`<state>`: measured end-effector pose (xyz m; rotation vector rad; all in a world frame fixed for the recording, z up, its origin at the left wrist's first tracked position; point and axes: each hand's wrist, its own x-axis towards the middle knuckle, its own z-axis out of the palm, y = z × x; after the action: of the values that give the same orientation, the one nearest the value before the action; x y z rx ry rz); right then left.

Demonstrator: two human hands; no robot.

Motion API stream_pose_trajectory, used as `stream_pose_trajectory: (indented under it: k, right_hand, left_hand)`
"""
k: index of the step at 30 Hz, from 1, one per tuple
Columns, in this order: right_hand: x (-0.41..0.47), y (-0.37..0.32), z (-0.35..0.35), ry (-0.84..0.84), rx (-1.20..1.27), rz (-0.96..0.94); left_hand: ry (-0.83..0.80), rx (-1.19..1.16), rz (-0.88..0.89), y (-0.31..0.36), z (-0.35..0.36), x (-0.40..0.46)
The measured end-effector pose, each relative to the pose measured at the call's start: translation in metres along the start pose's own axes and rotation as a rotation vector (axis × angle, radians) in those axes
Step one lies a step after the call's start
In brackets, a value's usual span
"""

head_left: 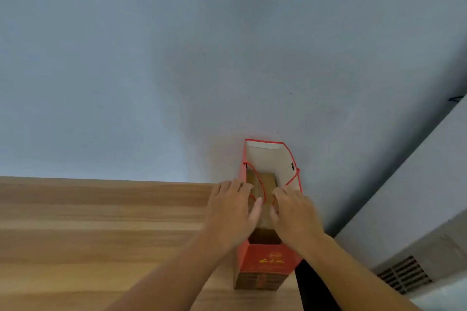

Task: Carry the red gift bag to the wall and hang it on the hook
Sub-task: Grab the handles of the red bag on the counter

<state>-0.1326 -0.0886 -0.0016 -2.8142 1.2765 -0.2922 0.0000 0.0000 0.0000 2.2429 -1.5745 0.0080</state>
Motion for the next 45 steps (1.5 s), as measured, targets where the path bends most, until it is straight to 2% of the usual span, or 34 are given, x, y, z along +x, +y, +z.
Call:
stream_pose_trajectory:
  k: [4, 8, 10, 18, 22, 25, 28, 35, 40, 45]
  right_hand:
    - [0.032, -0.006, 0.032, -0.188, -0.113, -0.044]
    - [0.048, -0.009, 0.06, -0.41, -0.128, 0.034]
    - [0.051, -0.01, 0.064, -0.455, -0.114, 0.057]
    - [0.06, -0.01, 0.032, -0.428, -0.065, 0.097]
    - [0.072, -0.014, -0.029, -0.311, -0.036, 0.043]
    - [0.086, -0.022, -0.087, -0.22, -0.01, 0.025]
    - [0.09, -0.031, -0.118, -0.168, 0.004, 0.021]
    - [0.084, -0.05, -0.144, -0.118, 0.082, 0.056]
    - [0.091, -0.048, -0.143, -0.178, 0.26, 0.08]
    - [0.094, -0.03, -0.158, -0.437, 0.622, 0.032]
  left_hand:
    - [-0.028, -0.003, 0.013, -0.006, 0.016, 0.012]
    - [-0.04, 0.013, -0.018, -0.013, 0.024, 0.02]
    - [-0.043, 0.026, -0.015, -0.013, 0.024, 0.023]
    - [-0.036, 0.072, 0.034, -0.015, 0.026, 0.035]
    - [0.002, 0.073, 0.068, -0.01, 0.023, 0.041]
    - [0.03, -0.012, 0.086, 0.013, 0.004, 0.045]
    - [-0.03, -0.125, 0.022, 0.038, -0.021, 0.054]
    - [0.063, -0.316, -0.2, 0.063, -0.045, 0.06]
    - [0.144, -0.401, -0.189, 0.046, -0.056, 0.055]
    - [0.05, -0.401, -0.107, 0.019, -0.08, 0.043]
